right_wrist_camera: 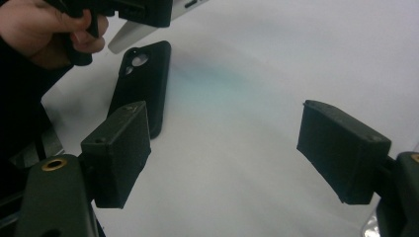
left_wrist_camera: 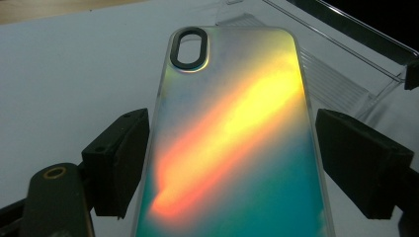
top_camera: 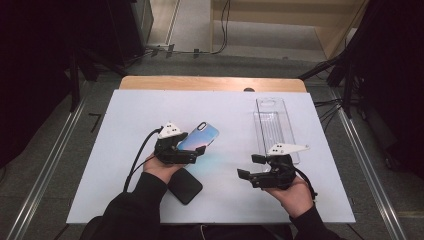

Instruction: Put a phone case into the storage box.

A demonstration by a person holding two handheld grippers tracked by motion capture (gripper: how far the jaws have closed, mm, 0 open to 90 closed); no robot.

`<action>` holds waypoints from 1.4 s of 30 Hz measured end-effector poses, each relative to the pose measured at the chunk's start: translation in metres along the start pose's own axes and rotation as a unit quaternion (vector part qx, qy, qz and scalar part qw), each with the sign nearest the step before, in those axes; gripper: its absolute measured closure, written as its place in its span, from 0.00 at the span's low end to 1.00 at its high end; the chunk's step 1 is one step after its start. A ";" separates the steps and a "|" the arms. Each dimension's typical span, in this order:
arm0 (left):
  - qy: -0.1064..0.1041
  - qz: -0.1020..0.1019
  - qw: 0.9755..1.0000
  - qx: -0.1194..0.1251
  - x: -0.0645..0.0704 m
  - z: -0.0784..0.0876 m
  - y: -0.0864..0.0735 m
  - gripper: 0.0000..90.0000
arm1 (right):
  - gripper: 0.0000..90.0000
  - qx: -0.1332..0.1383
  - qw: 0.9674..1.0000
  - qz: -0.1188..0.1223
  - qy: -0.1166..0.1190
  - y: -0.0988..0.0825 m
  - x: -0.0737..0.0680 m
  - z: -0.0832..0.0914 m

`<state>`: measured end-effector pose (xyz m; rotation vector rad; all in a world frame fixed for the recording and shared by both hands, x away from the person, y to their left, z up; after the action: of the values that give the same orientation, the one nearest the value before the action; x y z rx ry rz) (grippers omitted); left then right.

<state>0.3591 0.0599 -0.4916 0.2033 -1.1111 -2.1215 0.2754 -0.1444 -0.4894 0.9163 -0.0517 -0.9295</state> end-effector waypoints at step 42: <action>0.020 0.039 0.995 0.095 0.027 -0.012 -0.007 0.19 | 0.21 0.013 0.999 -0.046 0.008 0.050 0.006 -0.030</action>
<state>0.3413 0.0363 -0.4992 0.2842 -1.2764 -1.9348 0.3248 -0.1163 -0.4755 0.9552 -0.0082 -1.0087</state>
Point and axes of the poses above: each handheld gripper's, and its own axes: z roughly backward along the jaws, y roughly out of its top, x roughly to its right, the point moved 8 cm from there along -z, roughly forward along the jaws, and after that the axes turned 5 degrees about -x, right-handed, at the moved point
